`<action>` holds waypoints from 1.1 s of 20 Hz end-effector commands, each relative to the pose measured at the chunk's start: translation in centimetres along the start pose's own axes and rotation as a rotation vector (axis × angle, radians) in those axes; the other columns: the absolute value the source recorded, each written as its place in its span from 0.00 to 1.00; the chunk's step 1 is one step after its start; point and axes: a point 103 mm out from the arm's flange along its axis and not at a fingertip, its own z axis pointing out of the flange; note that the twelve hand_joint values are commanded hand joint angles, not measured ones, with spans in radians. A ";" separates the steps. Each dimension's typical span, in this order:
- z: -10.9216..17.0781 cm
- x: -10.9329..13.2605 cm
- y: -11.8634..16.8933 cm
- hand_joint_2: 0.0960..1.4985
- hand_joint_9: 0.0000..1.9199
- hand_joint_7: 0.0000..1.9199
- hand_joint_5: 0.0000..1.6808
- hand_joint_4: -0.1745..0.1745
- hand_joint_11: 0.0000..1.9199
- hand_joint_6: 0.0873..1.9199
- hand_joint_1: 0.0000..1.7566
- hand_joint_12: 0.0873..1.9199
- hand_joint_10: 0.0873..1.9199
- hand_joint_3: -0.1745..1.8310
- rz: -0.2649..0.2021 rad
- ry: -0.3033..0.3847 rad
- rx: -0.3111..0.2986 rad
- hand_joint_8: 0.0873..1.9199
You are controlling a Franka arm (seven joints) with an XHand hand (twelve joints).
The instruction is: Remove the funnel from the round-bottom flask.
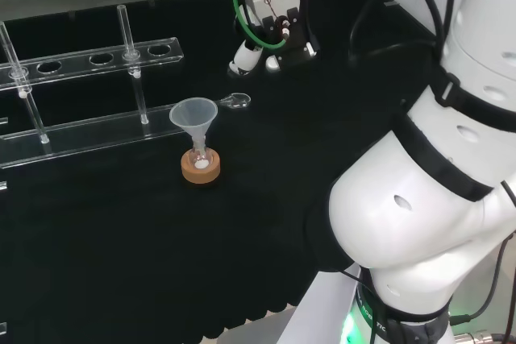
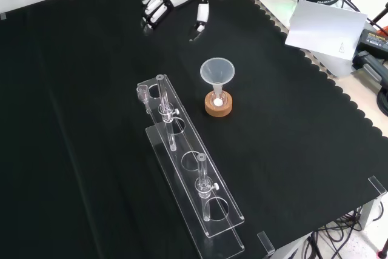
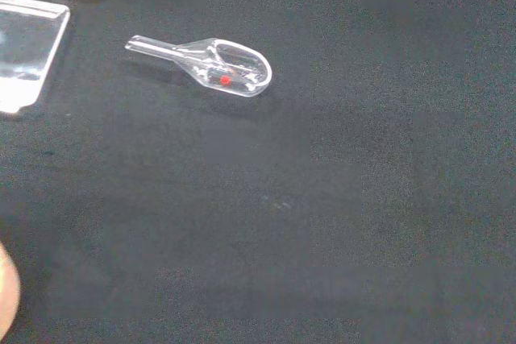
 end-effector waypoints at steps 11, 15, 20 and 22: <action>0.0 5.3 -6.2 0.37 0.18 0.04 0.14 0.46 0.19 0.00 0.35 0.72 0.35 0.31 -0.093 -0.013 0.094 0.32; 0.3 6.7 -6.5 0.37 0.15 0.02 0.12 0.46 0.19 0.00 0.35 0.73 0.37 0.29 -0.118 -0.017 0.119 0.32; 0.6 7.7 -6.2 0.36 0.09 0.00 0.07 0.51 0.18 0.00 0.33 0.75 0.41 0.26 -0.147 -0.025 0.165 0.22; 0.8 8.0 -6.0 0.37 0.07 0.00 0.06 0.52 0.17 0.00 0.32 0.76 0.42 0.25 -0.157 -0.027 0.178 0.19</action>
